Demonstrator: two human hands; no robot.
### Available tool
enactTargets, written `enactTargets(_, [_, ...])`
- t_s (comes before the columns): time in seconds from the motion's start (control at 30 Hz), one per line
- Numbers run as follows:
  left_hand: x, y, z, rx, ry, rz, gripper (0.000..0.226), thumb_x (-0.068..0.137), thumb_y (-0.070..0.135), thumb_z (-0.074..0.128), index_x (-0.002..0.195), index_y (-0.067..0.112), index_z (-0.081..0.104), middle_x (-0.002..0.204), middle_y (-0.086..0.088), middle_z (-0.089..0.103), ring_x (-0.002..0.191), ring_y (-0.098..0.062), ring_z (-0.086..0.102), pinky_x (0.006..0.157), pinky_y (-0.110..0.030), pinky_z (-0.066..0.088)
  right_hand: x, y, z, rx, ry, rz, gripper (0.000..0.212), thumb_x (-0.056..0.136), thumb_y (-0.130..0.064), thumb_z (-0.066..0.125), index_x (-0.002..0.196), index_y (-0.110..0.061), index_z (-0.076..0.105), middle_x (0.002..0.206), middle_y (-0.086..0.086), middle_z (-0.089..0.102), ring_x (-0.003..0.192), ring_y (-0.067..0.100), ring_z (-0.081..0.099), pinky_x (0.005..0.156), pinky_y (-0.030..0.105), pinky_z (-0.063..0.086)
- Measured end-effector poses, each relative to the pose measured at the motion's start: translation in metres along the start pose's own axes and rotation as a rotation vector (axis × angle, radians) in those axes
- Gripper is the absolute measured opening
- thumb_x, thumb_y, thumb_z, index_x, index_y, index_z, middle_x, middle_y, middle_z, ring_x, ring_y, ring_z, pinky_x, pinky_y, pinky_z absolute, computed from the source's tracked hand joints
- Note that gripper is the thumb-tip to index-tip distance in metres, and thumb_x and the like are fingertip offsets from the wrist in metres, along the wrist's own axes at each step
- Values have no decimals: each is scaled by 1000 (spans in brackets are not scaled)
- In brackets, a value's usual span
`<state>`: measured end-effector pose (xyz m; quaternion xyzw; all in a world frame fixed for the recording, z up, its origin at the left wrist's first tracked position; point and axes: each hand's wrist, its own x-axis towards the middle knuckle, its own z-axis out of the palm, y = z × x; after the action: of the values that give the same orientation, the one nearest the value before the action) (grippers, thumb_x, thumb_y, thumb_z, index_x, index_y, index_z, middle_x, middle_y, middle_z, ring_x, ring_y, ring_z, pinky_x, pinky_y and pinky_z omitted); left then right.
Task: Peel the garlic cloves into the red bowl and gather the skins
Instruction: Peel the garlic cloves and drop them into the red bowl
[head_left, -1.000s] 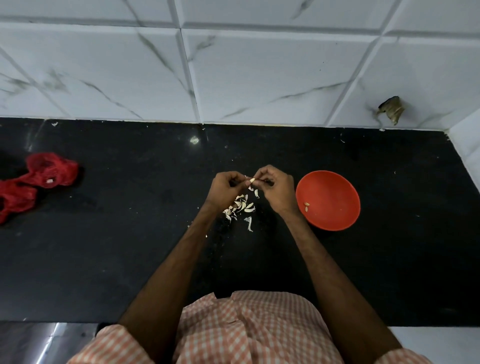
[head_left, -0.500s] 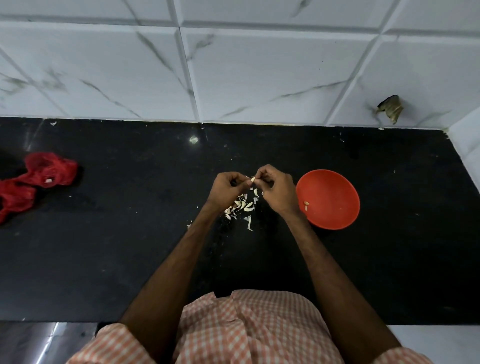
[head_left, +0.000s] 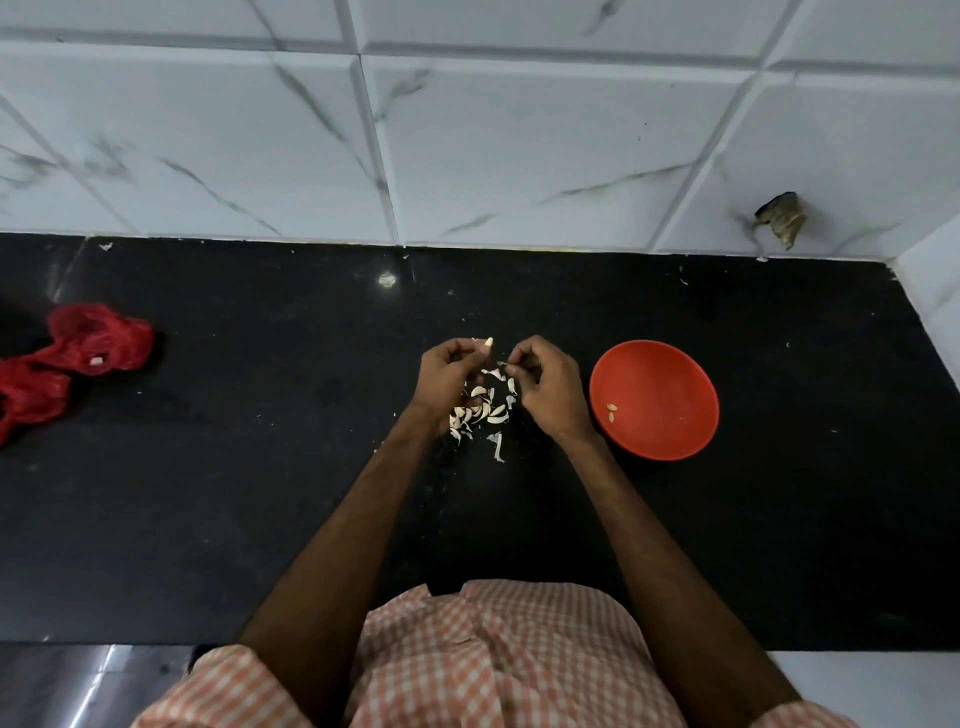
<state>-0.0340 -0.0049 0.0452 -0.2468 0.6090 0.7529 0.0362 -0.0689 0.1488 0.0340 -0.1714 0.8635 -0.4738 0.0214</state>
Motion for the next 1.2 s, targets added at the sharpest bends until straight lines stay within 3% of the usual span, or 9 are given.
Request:
enactTargets(0.2, [3,-4,-2,25,20,97,13,94,6,65,95,16,72,82,-5,69,59,-12,57,44,-24,49,-1,8,3,-6,-24,96,20,94,0,60,101,-15,71,91,-5,73,84,5,69,78,35,61])
enactTargets(0.33, [5,-5,-2,82,48,161,6,91,9,70,93,14,73,79,-2,71,62,-14,60,44,-24,50,4,-1,5,73,74,114,8,91,-9,70,94,-16,71,82,-6,72,77,4,69,71,29,59])
enactTargets(0.43, [6,-6,1,117,51,209,8,89,5,71,91,12,72,83,-1,73,71,-9,68,54,-23,55,6,-9,9,152,113,113,9,89,-9,73,92,-17,69,81,-5,71,73,7,68,69,25,57])
enactTargets(0.6, [6,-8,1,169,29,225,8,89,9,73,93,15,72,86,-1,75,77,-11,71,58,-30,58,10,-7,10,153,132,127,13,88,-6,71,89,-18,68,82,-3,71,76,13,71,73,38,61])
enactTargets(0.7, [6,-7,2,191,6,223,8,88,12,74,96,12,72,91,-7,76,79,-20,71,62,-34,59,10,-5,10,135,172,146,13,87,-5,73,86,-17,68,80,-3,72,75,11,72,73,40,62])
enactTargets(0.8, [4,-7,5,172,-20,165,9,89,15,74,97,13,70,91,-10,73,67,-15,65,44,-27,52,11,-7,11,126,212,149,11,87,-3,72,85,-12,68,79,-2,72,74,8,71,72,35,61])
enactTargets(0.93, [2,-5,10,116,-27,67,13,90,16,73,102,10,69,83,-1,65,64,-5,58,42,-21,47,9,-11,9,49,216,96,11,87,-1,71,85,-10,65,76,-9,66,70,-3,64,66,18,52])
enactTargets(1.07, [2,-6,9,82,-67,31,15,92,12,70,106,10,68,82,1,64,60,-3,54,42,-20,45,9,-8,8,-18,171,17,11,88,-1,67,86,-10,61,77,0,69,73,11,68,65,34,57])
enactTargets(1.2, [2,-6,6,130,-130,71,23,94,11,67,116,9,68,84,-2,63,58,-3,55,43,-22,46,8,-5,8,-52,171,29,13,87,-1,67,86,-11,60,76,0,68,71,15,67,63,43,56])
